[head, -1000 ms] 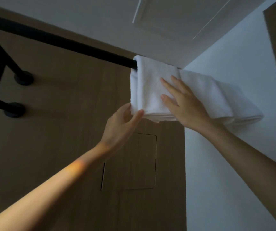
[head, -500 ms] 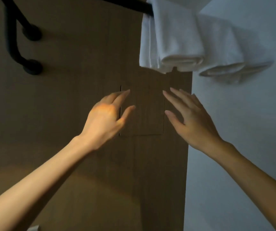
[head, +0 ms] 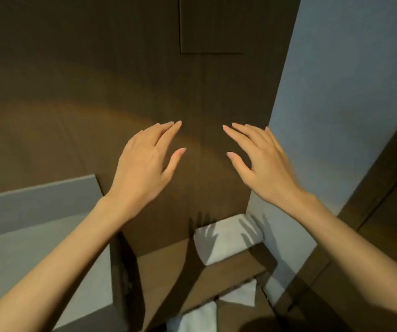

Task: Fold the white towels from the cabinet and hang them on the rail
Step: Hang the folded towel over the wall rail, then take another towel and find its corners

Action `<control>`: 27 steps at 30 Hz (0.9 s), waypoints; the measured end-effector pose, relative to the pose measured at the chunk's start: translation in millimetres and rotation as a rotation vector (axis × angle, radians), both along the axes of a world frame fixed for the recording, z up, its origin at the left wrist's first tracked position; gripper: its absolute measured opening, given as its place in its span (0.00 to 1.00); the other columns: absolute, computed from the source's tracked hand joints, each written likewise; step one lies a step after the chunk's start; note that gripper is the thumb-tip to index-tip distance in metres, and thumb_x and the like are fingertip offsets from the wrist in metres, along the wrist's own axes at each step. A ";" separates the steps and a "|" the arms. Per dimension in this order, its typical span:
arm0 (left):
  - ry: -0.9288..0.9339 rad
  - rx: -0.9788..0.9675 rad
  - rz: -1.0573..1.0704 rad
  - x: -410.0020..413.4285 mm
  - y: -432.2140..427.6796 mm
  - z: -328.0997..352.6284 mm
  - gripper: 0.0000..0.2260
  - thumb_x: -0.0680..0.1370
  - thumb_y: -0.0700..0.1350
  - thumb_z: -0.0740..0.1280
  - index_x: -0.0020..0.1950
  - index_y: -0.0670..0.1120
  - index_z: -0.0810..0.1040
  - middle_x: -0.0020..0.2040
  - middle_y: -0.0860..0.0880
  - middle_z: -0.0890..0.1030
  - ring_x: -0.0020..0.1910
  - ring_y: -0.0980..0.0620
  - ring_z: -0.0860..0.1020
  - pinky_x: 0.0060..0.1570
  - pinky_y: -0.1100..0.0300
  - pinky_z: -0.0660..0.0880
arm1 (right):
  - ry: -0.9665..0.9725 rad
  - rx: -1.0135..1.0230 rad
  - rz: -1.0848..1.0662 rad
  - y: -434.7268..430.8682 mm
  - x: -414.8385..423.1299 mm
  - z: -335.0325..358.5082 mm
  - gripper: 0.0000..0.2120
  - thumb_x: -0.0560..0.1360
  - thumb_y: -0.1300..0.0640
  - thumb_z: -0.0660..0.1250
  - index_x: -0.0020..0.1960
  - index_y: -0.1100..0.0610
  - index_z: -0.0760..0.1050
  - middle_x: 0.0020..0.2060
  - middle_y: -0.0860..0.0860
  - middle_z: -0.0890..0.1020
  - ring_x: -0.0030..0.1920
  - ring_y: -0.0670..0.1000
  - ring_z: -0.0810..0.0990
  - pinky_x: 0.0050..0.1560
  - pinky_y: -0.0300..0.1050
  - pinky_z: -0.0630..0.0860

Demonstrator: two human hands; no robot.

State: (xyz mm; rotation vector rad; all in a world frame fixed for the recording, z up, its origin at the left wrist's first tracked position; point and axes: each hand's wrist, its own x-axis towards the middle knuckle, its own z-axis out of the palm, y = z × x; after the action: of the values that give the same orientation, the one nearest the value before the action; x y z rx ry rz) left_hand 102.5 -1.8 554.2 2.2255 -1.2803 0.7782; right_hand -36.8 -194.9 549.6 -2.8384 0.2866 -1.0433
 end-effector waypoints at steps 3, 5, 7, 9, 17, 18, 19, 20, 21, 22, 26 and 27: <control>0.073 0.045 -0.019 -11.8 6.5 -52.0 0.23 0.82 0.54 0.58 0.75 0.48 0.65 0.70 0.47 0.72 0.70 0.47 0.70 0.68 0.45 0.69 | 0.075 0.080 -0.010 10.0 -10.7 -53.2 0.22 0.81 0.47 0.56 0.75 0.47 0.64 0.73 0.47 0.68 0.74 0.49 0.62 0.76 0.52 0.51; 0.111 0.082 -0.026 -19.5 8.4 -87.3 0.23 0.82 0.53 0.58 0.75 0.47 0.65 0.70 0.47 0.72 0.70 0.47 0.69 0.68 0.47 0.68 | 0.125 0.119 -0.016 14.0 -18.9 -91.1 0.22 0.82 0.48 0.57 0.75 0.47 0.64 0.72 0.47 0.68 0.74 0.48 0.62 0.77 0.53 0.53; 0.168 0.120 -0.020 -28.0 9.2 -123.3 0.22 0.82 0.53 0.58 0.75 0.47 0.65 0.70 0.47 0.72 0.70 0.47 0.68 0.68 0.48 0.68 | 0.180 0.153 -0.022 15.0 -27.2 -130.7 0.21 0.82 0.50 0.58 0.74 0.47 0.64 0.72 0.46 0.69 0.73 0.48 0.63 0.76 0.54 0.56; 0.230 0.145 -0.019 -37.6 8.8 -160.6 0.22 0.82 0.52 0.59 0.75 0.47 0.65 0.70 0.47 0.72 0.70 0.47 0.68 0.68 0.48 0.68 | 0.230 0.190 -0.020 14.9 -33.7 -173.3 0.20 0.81 0.50 0.59 0.73 0.48 0.67 0.70 0.48 0.71 0.70 0.49 0.66 0.74 0.55 0.61; 0.401 0.243 0.048 -69.1 12.2 -370.2 0.22 0.81 0.51 0.60 0.74 0.46 0.67 0.68 0.46 0.74 0.66 0.46 0.72 0.65 0.47 0.71 | 0.300 0.312 0.030 13.4 -56.6 -380.6 0.16 0.79 0.53 0.64 0.65 0.56 0.76 0.59 0.53 0.80 0.59 0.53 0.77 0.58 0.50 0.75; 0.419 0.263 0.058 -69.5 12.7 -401.7 0.22 0.81 0.51 0.61 0.74 0.46 0.67 0.67 0.46 0.75 0.66 0.46 0.73 0.64 0.48 0.72 | 0.319 0.332 0.047 12.3 -58.6 -410.9 0.16 0.80 0.51 0.61 0.64 0.56 0.76 0.58 0.53 0.80 0.59 0.53 0.76 0.57 0.49 0.75; 0.426 0.287 0.068 -69.1 13.1 -433.9 0.22 0.81 0.50 0.61 0.74 0.47 0.66 0.67 0.47 0.75 0.66 0.46 0.73 0.64 0.49 0.72 | 0.335 0.340 0.067 10.9 -60.6 -443.2 0.17 0.80 0.49 0.60 0.63 0.56 0.76 0.57 0.53 0.80 0.59 0.53 0.76 0.56 0.48 0.74; 0.429 0.306 0.081 -68.3 13.7 -466.7 0.22 0.81 0.50 0.61 0.74 0.47 0.66 0.67 0.47 0.75 0.65 0.47 0.73 0.63 0.49 0.71 | 0.351 0.339 0.082 9.5 -62.4 -477.2 0.16 0.80 0.49 0.61 0.62 0.56 0.76 0.55 0.53 0.81 0.57 0.53 0.77 0.56 0.47 0.74; 0.431 0.324 0.097 -66.1 14.1 -500.0 0.22 0.81 0.50 0.61 0.74 0.47 0.66 0.67 0.47 0.75 0.65 0.46 0.73 0.63 0.50 0.71 | 0.363 0.342 0.089 7.7 -63.1 -512.6 0.13 0.79 0.51 0.63 0.60 0.57 0.77 0.53 0.53 0.81 0.56 0.53 0.78 0.56 0.47 0.75; 0.438 0.341 0.113 -63.0 14.3 -532.6 0.22 0.81 0.50 0.62 0.74 0.47 0.66 0.67 0.47 0.75 0.65 0.46 0.74 0.62 0.50 0.71 | 0.377 0.353 0.087 6.7 -63.0 -546.5 0.11 0.79 0.53 0.65 0.58 0.56 0.78 0.51 0.52 0.82 0.55 0.52 0.79 0.55 0.47 0.75; 0.463 0.368 0.187 -45.7 16.0 -654.6 0.22 0.81 0.50 0.61 0.75 0.47 0.65 0.70 0.46 0.71 0.68 0.46 0.71 0.65 0.49 0.68 | 0.436 0.396 0.092 0.6 -54.0 -674.1 0.10 0.79 0.50 0.61 0.54 0.52 0.78 0.46 0.47 0.82 0.49 0.47 0.78 0.51 0.48 0.77; 0.456 0.377 0.200 -40.9 17.1 -682.5 0.23 0.82 0.50 0.60 0.76 0.48 0.64 0.72 0.47 0.69 0.71 0.46 0.68 0.68 0.49 0.66 | 0.455 0.400 0.107 -1.1 -50.1 -704.8 0.13 0.78 0.48 0.59 0.54 0.51 0.79 0.46 0.46 0.82 0.48 0.47 0.78 0.51 0.48 0.77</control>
State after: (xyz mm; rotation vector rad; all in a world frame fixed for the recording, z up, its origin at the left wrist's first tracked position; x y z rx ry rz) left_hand 61.7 15.3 -128.2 2.6539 -1.0499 0.0682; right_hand -86.9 -196.0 -155.2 -2.6437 0.3296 -0.2662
